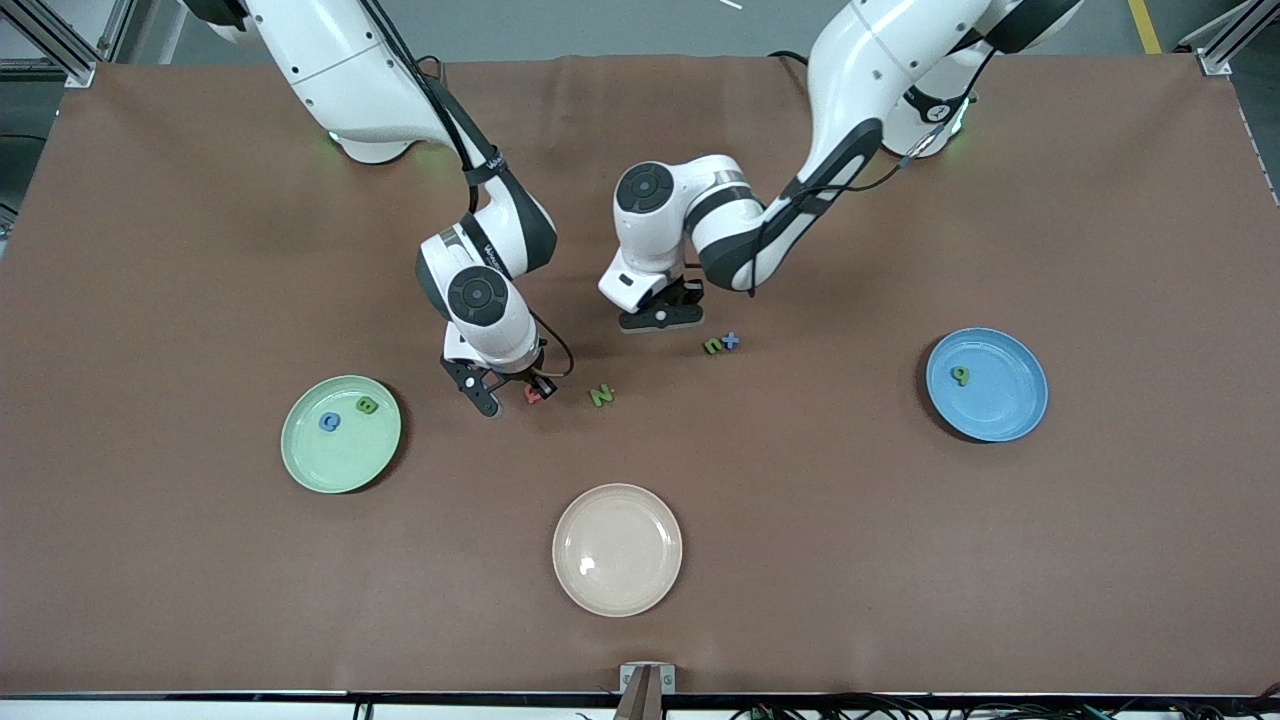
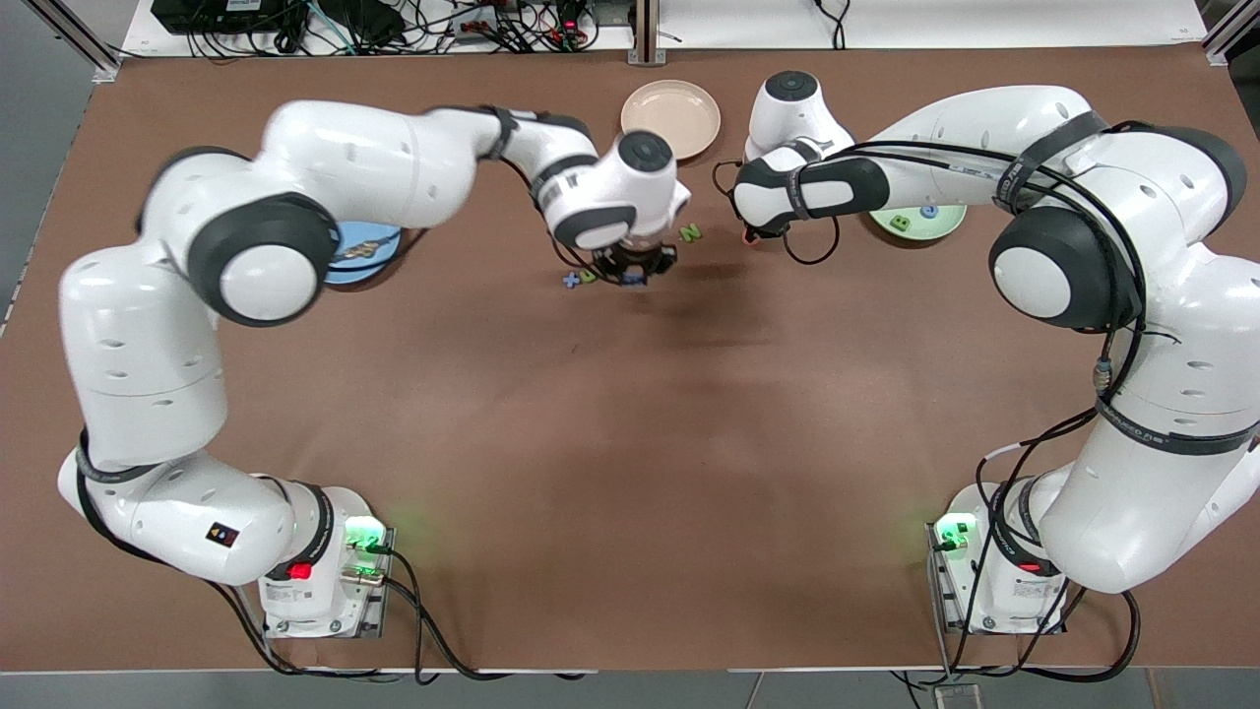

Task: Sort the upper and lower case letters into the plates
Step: 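Carry m with the left gripper while the right gripper grasps pink Q, then release m with the left gripper while the right gripper carries Q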

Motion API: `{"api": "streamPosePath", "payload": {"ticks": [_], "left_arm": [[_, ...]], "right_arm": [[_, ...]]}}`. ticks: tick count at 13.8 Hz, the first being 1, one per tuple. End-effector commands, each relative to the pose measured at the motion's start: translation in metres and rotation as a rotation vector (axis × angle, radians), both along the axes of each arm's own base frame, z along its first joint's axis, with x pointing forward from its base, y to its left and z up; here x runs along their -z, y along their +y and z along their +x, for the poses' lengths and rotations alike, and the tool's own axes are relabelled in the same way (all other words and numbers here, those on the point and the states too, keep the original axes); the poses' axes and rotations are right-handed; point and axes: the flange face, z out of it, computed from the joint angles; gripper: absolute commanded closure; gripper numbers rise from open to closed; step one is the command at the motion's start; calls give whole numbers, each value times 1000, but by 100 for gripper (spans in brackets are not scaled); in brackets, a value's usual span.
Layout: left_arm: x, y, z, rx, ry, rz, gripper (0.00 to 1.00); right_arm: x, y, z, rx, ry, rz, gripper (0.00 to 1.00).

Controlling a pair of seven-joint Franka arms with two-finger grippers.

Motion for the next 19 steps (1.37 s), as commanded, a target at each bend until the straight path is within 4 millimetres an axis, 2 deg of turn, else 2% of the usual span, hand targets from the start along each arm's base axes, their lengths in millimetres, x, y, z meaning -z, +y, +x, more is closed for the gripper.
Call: {"api": "streamPosePath", "payload": {"ticks": [1,4,6,11,13,14,15,17,19], "left_arm": [[-39,68,16,57,12,-11,80],[-78,140,41,125,71,-33,80],[-85,192,52,171,93,-53,80],[-82,314,83,295,114,-69,80],[-81,356,94,345,118,-73,80],[-80,370,98,369,121,-76,80],[-79,382,100,381,123,-74,80],[-71,417,106,412,120,-38,80],[-66,443,107,431,118,-24,80]], "right_arm": [[-12,-5,6,-43,-12,-1,15],[-6,-5,6,-58,-18,-6,13],[3,-6,5,-78,-21,-24,13],[22,-9,3,-81,-27,-28,11],[30,-7,1,-83,-24,-29,12],[31,-6,0,-85,-23,-29,14],[31,-6,0,-85,-23,-29,22],[32,-9,1,-81,-18,-31,47],[32,-11,2,-80,-10,-36,85]]}}
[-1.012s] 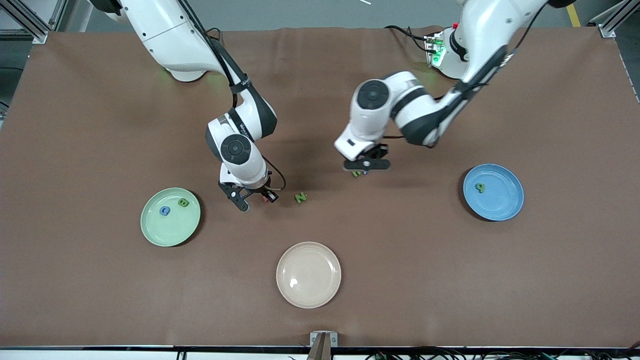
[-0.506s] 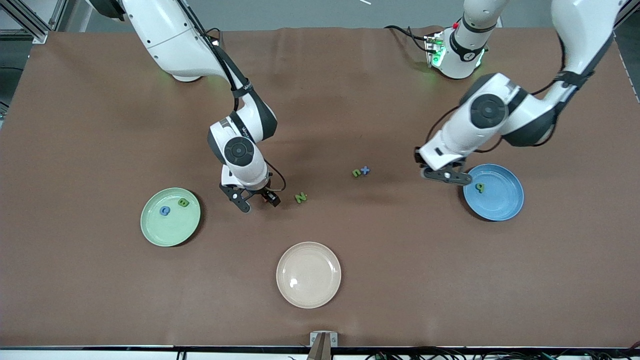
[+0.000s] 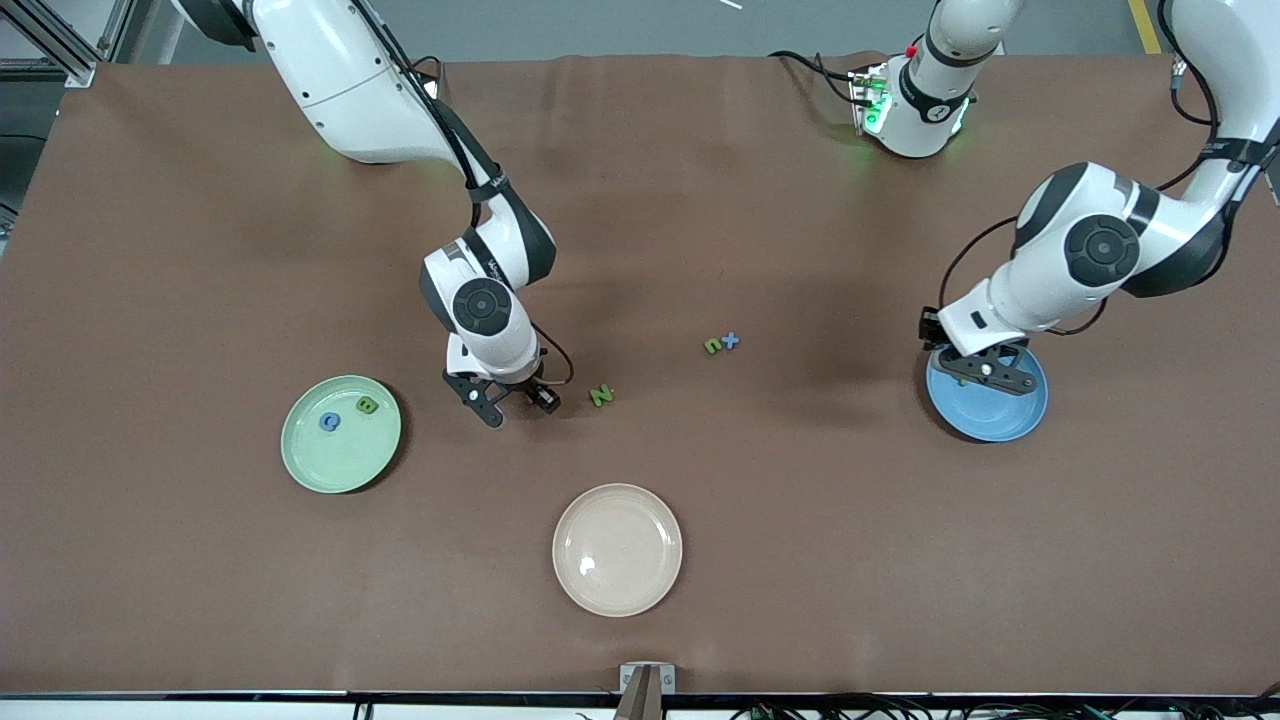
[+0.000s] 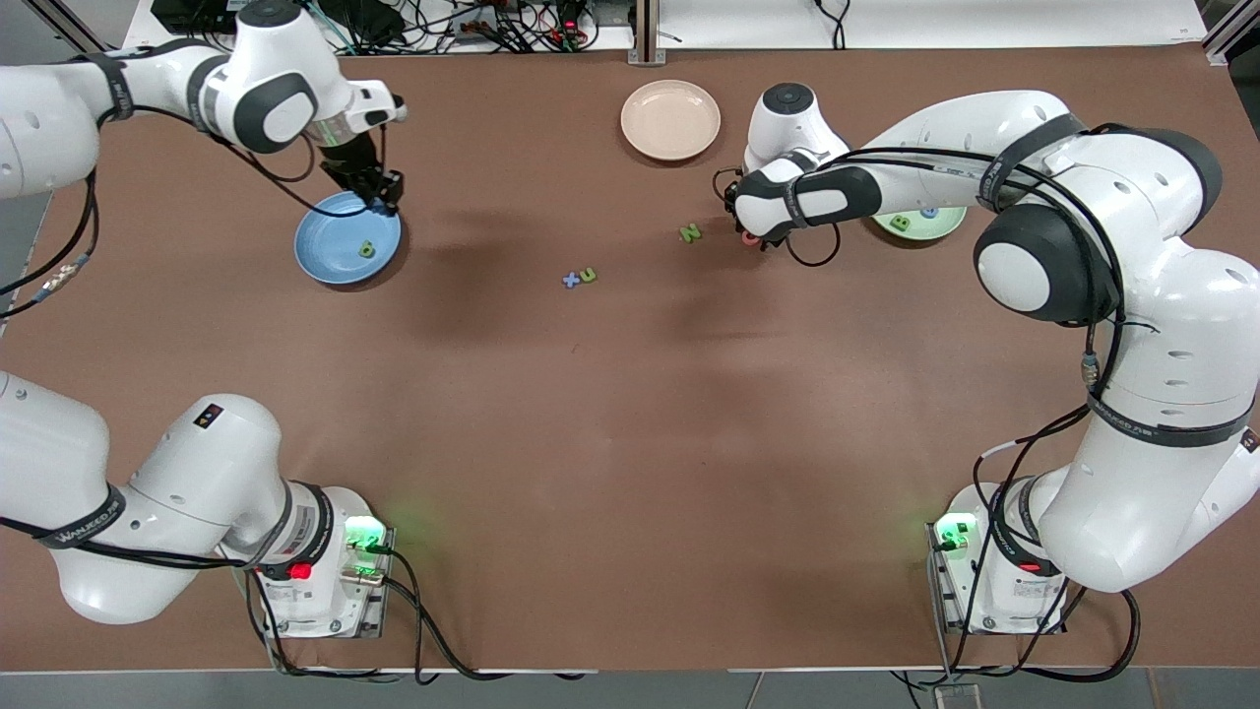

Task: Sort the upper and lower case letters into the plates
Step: 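Release m with the left gripper while the right gripper carries Q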

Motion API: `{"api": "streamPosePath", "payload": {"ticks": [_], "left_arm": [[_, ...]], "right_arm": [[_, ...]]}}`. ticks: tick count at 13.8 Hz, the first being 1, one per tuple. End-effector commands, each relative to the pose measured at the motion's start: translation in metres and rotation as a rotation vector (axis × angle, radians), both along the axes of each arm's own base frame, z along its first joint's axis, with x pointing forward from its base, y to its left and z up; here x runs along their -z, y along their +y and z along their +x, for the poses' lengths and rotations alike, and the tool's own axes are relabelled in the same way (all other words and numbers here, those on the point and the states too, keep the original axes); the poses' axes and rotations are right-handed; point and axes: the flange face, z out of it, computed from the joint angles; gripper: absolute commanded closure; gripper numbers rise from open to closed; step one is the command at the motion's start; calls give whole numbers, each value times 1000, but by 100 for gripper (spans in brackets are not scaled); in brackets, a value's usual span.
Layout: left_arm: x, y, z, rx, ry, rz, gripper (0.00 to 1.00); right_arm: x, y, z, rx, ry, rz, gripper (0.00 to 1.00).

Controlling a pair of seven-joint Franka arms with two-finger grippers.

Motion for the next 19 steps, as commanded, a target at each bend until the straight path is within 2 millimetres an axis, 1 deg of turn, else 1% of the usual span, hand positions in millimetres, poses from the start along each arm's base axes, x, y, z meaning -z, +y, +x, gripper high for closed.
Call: {"api": "streamPosePath", "payload": {"ticks": [1,2,3,4,5,7,9,10,11,12,13,15,16,18,19], "left_arm": [[8,25,-1,53,-10,25,80],[14,36,0,66,-14,38,80],[26,50,0,81,-7,45,80],[35,61,1,97,-10,46,80],[43,73,2,100,-14,40,80],[58,92,4,111,-39,34,80],[82,106,6,138,-59,36,80],[90,106,5,139,-60,29,80],[93,103,5,117,-59,27,80],[95,91,5,103,-57,34,80],[100,85,4,92,-48,40,80],[106,82,3,97,-40,47,79],[109,84,3,95,-35,52,79],[112,88,3,98,-42,55,78],[114,89,3,97,-41,56,75]], "right_arm": [[4,-8,-3,-7,13,-16,97],[3,-8,-3,-7,13,-16,100],[-1,-12,0,1,16,-18,100],[-9,-14,2,-3,23,-23,100],[-27,-26,10,-1,26,-26,100],[-52,-70,33,-66,29,-22,100],[-68,-120,52,-142,40,-20,100],[-70,-149,62,-183,43,-15,100],[-70,-173,70,-217,42,-9,100],[-71,-194,77,-238,36,-4,100],[-72,-210,83,-264,30,-2,100],[-71,-235,90,-290,19,1,100],[-67,-245,93,-298,9,2,100],[-44,-257,94,-301,6,3,100],[-36,-258,94,-301,7,4,99]]}}
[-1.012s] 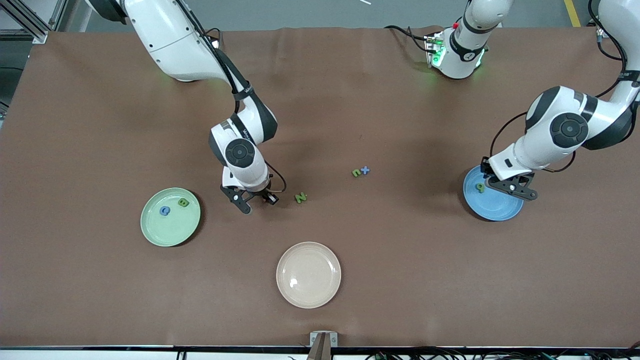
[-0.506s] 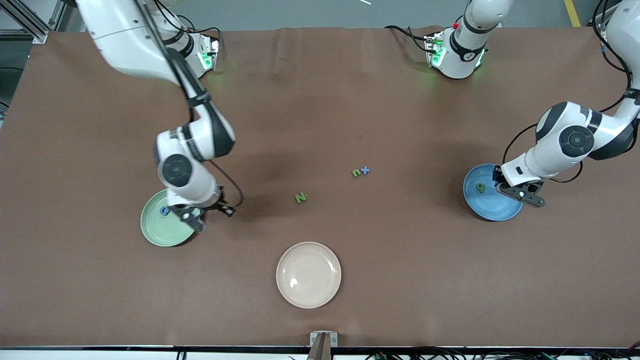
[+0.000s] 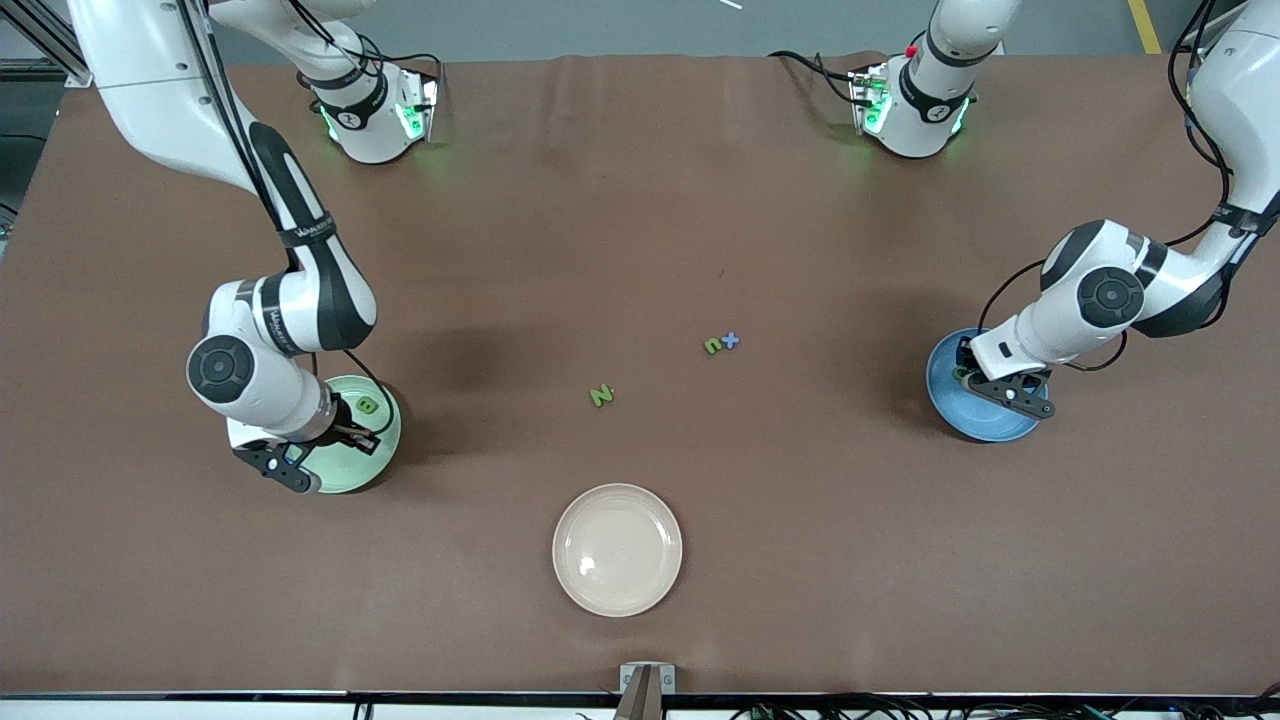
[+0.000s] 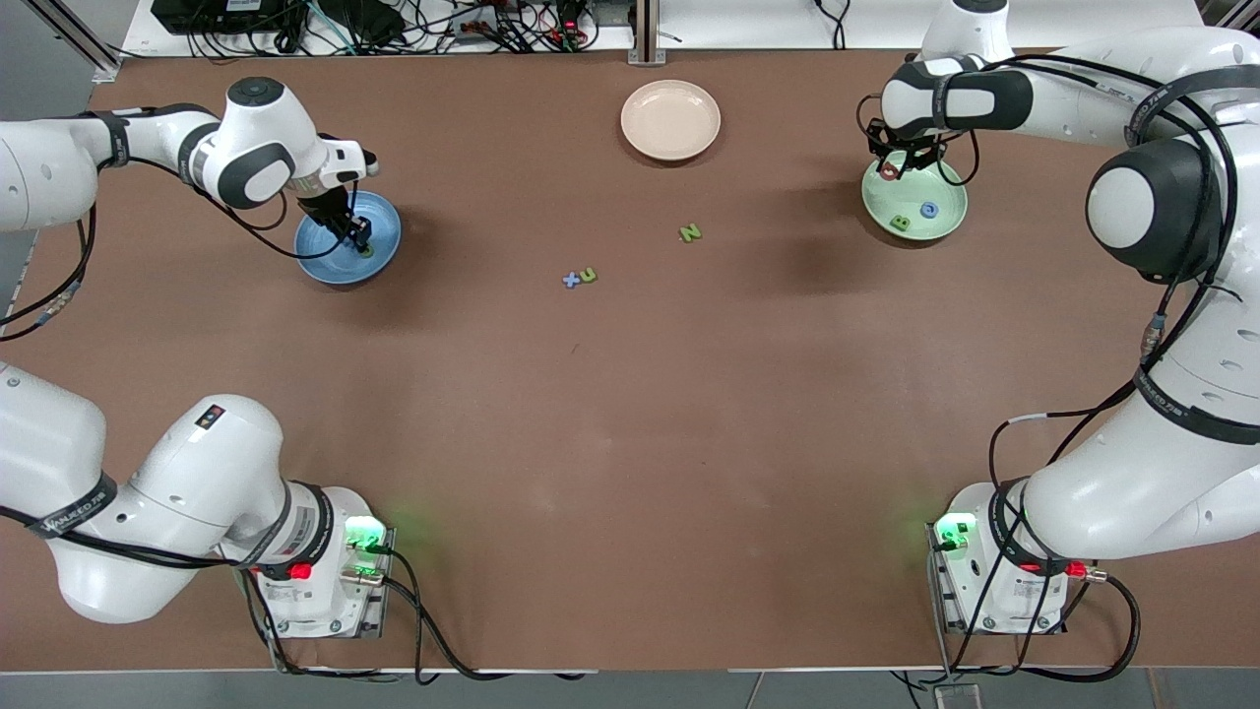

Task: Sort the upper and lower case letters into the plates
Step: 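Release m with the left gripper while the right gripper carries Q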

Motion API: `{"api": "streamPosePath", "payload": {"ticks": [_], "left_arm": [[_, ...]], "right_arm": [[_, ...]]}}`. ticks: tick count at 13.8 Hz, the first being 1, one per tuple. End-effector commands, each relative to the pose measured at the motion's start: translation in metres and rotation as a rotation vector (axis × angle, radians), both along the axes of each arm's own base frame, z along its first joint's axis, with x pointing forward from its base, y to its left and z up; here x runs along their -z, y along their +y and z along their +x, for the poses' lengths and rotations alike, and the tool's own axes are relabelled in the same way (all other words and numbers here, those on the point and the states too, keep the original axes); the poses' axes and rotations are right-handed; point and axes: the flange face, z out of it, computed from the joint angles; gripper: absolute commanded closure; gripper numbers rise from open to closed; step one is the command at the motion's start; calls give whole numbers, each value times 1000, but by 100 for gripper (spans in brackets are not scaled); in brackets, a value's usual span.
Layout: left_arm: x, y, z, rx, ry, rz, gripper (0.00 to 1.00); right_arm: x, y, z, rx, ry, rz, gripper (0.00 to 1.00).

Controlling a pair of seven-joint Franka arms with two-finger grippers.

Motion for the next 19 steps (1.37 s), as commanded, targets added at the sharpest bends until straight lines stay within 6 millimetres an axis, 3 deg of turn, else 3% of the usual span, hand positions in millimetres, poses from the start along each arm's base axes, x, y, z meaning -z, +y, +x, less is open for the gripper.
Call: {"api": "streamPosePath", "payload": {"ticks": [1,4,5,9,11,12,13,14,16,19], "left_arm": [[1,5,2,1,-21,19,72],[1,5,2,1,-20,20,67],[1,5,2,0,-21,20,61],[-5,11,6,1,-31,32,23],[-17,7,10,9,-45,48,0],[-32,-6,12,16,-60,55,0],[-44,-21,12,11,-44,49,0],[-62,-35,18,-42,-23,17,0],[-106,-71,26,-169,31,-14,0],[-150,-138,26,-253,28,28,0]], "right_arm": [[25,-1,-2,-15,7,9,99],[36,-3,-6,-13,27,8,98],[37,-3,-6,-13,30,7,98],[44,-4,-14,-11,51,6,98],[45,-4,-16,-11,56,5,96],[45,-6,-15,-8,57,5,82],[43,-10,-14,0,54,5,47],[39,-11,-12,5,49,9,0],[21,-8,-2,-5,42,8,0],[-35,12,19,-7,142,-5,0]]}}
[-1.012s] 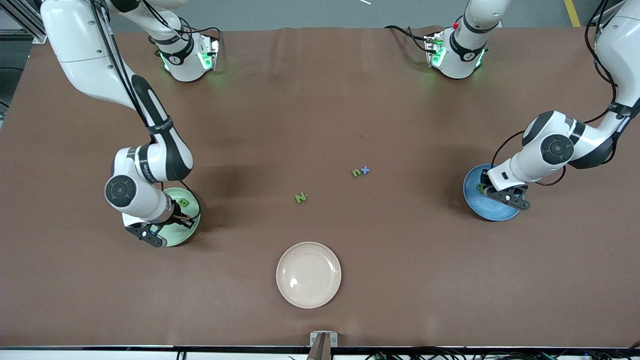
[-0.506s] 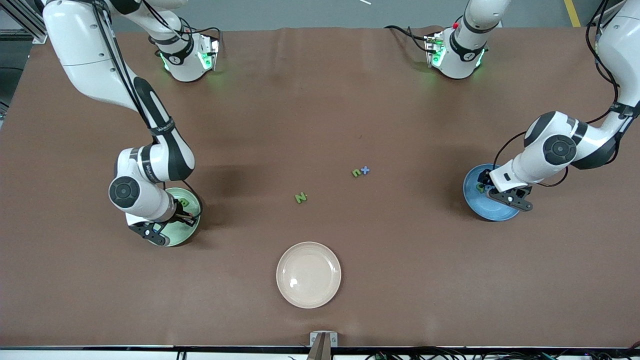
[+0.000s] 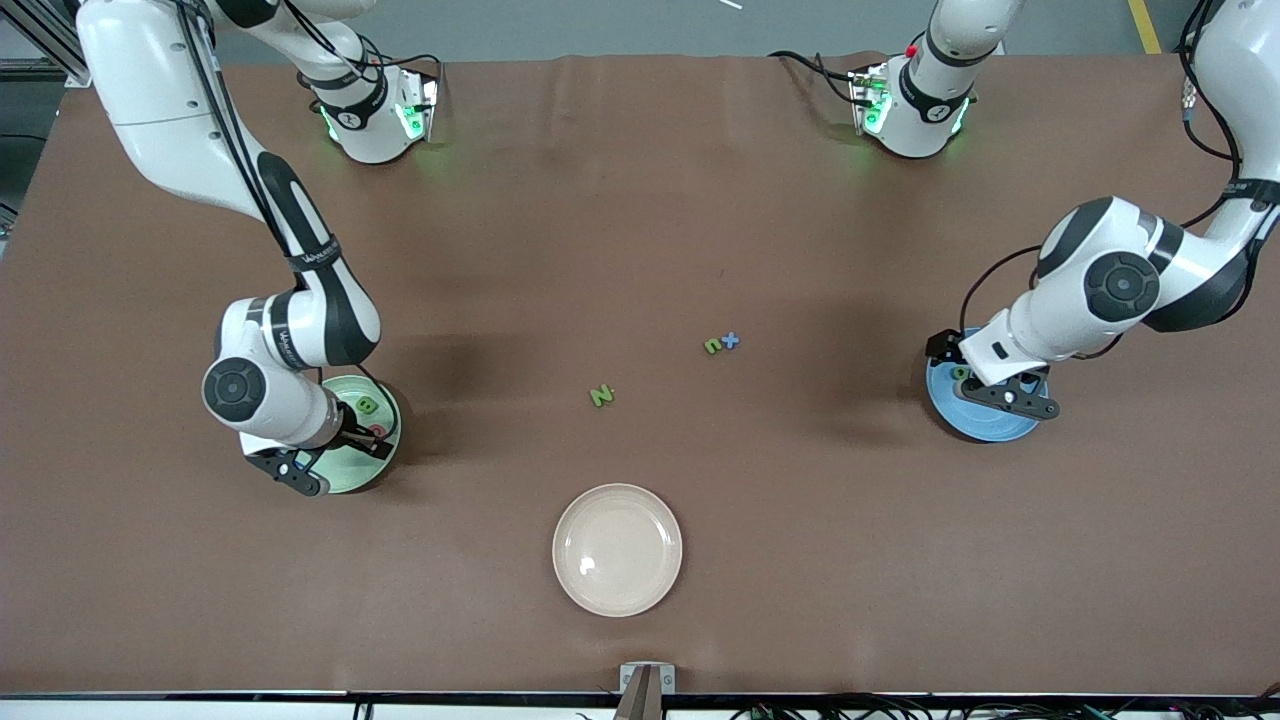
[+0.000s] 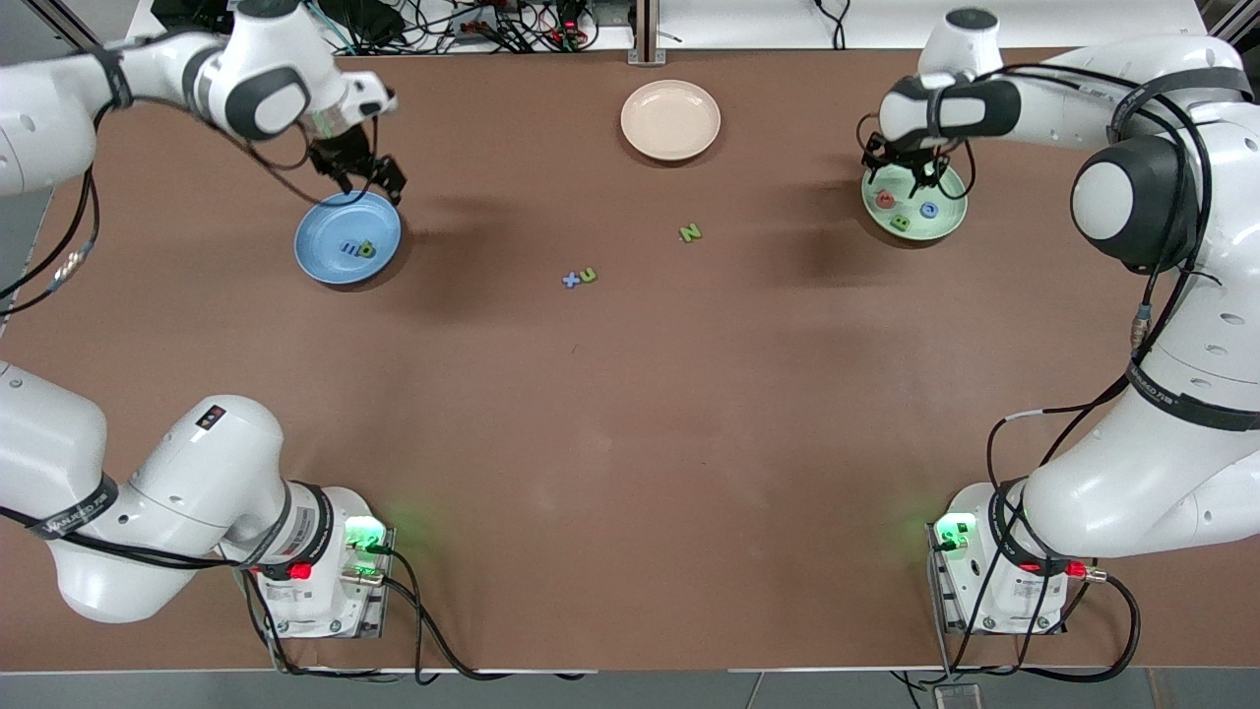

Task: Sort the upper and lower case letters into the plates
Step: 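Grasp green N with the right gripper while the left gripper reaches x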

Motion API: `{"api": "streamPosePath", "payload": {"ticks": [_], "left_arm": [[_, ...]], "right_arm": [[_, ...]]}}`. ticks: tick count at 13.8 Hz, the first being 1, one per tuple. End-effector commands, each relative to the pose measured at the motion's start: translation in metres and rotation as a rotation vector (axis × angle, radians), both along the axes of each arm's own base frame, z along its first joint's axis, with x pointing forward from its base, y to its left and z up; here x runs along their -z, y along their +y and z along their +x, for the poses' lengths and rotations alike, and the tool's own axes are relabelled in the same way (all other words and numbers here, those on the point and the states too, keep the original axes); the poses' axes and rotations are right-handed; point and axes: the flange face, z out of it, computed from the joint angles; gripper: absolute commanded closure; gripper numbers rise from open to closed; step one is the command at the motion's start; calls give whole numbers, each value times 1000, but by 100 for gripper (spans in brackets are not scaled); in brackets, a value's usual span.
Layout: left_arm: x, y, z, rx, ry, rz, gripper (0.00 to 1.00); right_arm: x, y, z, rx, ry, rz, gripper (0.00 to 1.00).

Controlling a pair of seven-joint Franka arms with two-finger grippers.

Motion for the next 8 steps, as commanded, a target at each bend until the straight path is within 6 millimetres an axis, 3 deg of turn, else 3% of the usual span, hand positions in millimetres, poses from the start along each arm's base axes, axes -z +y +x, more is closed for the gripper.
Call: {"api": "streamPosePath", "payload": {"ticks": [1,2,5,8], "left_arm": [[-31,-59,-5,-84,1,43,0],[-36,-80,-8,-126,3,33,0],[-44,-153,-26,-200,-13,25,0],[-43,-214,-53,-114,-11,16,0]], "right_arm": [[-51,30,10,9,36,14,0],[-51,45,7,45,39,26,0],[-49,134,-11,80,11,53,0],[-44,216,-34,111,-51,91,0]]}}
